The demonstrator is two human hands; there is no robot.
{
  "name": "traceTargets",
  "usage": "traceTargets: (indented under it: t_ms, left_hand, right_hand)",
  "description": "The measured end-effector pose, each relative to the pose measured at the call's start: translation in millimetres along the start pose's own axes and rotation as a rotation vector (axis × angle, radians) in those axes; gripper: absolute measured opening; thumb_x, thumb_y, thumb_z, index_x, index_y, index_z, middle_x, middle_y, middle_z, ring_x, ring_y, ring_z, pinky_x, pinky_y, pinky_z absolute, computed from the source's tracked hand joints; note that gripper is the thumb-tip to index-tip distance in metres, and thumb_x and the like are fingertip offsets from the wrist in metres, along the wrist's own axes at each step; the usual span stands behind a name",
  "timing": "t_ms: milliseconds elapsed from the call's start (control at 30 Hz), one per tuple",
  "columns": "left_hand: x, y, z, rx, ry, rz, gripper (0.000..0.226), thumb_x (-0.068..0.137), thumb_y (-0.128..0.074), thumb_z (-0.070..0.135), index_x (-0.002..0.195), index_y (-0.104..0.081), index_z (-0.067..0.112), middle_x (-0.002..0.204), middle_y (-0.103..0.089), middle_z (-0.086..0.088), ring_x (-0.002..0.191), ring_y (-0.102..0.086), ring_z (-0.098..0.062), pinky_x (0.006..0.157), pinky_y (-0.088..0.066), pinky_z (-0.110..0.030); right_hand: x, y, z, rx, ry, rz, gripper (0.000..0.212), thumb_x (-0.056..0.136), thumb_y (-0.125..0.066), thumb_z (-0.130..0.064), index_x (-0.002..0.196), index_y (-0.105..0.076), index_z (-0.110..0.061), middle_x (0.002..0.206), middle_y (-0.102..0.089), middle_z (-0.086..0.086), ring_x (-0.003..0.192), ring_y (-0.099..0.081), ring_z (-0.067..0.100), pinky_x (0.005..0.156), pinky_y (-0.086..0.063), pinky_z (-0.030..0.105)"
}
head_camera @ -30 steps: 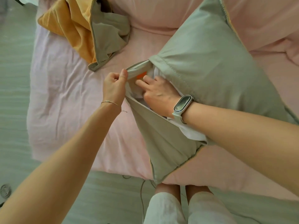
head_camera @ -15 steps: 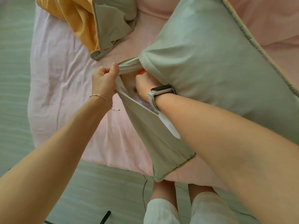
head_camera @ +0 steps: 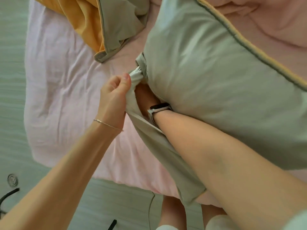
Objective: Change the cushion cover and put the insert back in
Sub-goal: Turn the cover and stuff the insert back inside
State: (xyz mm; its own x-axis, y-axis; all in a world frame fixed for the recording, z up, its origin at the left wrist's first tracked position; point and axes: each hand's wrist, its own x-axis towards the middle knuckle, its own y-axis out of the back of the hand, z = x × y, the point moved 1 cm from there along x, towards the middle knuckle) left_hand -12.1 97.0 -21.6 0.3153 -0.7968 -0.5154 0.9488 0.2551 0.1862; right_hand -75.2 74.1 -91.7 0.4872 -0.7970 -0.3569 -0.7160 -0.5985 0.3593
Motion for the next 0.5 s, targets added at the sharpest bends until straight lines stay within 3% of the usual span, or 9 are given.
traceTargets:
  t_ms: [100,167,233,267,300,433,500]
  left_hand:
    - [1.0,8.7,-1.7,-0.030,0.044,0.019,0.026,0.094,-0.048,0.021,0.103,-0.053,-0.002,0.090,-0.055,-0.019,0.080,-0.054,-0.027,0.073,-0.047,-0.035]
    - [1.3,14.7,-2.3,-0.075,0.100,0.058,0.026,0.098,-0.041,0.017,0.106,-0.054,-0.005,0.095,-0.056,-0.022,0.086,-0.055,-0.030,0.077,-0.049,-0.036]
    - [-2.0,17.9,-0.5,-0.107,0.127,0.081,0.026,0.098,-0.040,0.016,0.105,-0.053,-0.006,0.095,-0.055,-0.022,0.086,-0.055,-0.031,0.075,-0.051,-0.036]
    - [-5.8,17.1,-0.1,-0.115,0.129,0.080,0.024,0.098,-0.041,0.016,0.099,-0.054,-0.003,0.091,-0.055,-0.019,0.081,-0.056,-0.028,0.070,-0.052,-0.033]
    - [-9.5,14.7,0.7,-0.125,0.126,0.071,0.022,0.098,-0.041,0.016,0.093,-0.055,0.000,0.086,-0.055,-0.016,0.076,-0.057,-0.024,0.066,-0.053,-0.029]
    - [-27.6,-3.1,12.3,-0.149,0.110,0.023,0.022,0.098,-0.041,0.017,0.083,-0.053,0.006,0.081,-0.055,-0.011,0.073,-0.058,-0.020,0.066,-0.053,-0.029]
    - [-30.3,-7.6,16.3,-0.159,0.106,0.022,0.023,0.098,-0.042,0.017,0.080,-0.052,0.007,0.081,-0.055,-0.011,0.077,-0.058,-0.021,0.071,-0.052,-0.031]
  right_hand:
    - [17.2,-19.4,10.9,-0.330,0.211,0.013,0.036,0.100,-0.035,-0.014,0.134,-0.038,-0.002,0.141,-0.040,0.013,0.130,-0.036,0.025,0.088,-0.022,0.012]
    - [11.9,-16.9,13.6,-0.527,0.288,0.076,0.033,0.099,-0.037,-0.024,0.128,-0.048,-0.011,0.131,-0.050,0.010,0.123,-0.044,0.025,0.098,-0.029,0.028]
    - [-5.4,0.4,14.6,-0.532,0.319,0.128,0.027,0.092,-0.046,-0.021,0.109,-0.063,-0.009,0.109,-0.063,0.014,0.101,-0.058,0.031,0.086,-0.043,0.035]
    - [-18.3,8.1,12.2,-0.523,0.362,0.068,0.026,0.088,-0.048,-0.018,0.099,-0.068,-0.007,0.098,-0.066,0.016,0.089,-0.062,0.034,0.079,-0.048,0.036]
    - [-30.6,18.5,12.4,-0.543,0.467,0.079,0.028,0.085,-0.048,-0.018,0.093,-0.071,-0.005,0.093,-0.067,0.016,0.083,-0.063,0.035,0.077,-0.050,0.037]
    - [-70.1,53.1,16.7,-0.712,0.880,0.137,0.026,0.090,-0.046,-0.013,0.096,-0.070,-0.004,0.106,-0.067,0.011,0.107,-0.059,0.034,0.097,-0.042,0.041]
    - [-73.4,60.6,19.7,-0.834,0.963,0.086,0.032,0.092,-0.041,-0.015,0.104,-0.069,-0.007,0.112,-0.066,0.008,0.116,-0.056,0.028,0.101,-0.040,0.038]
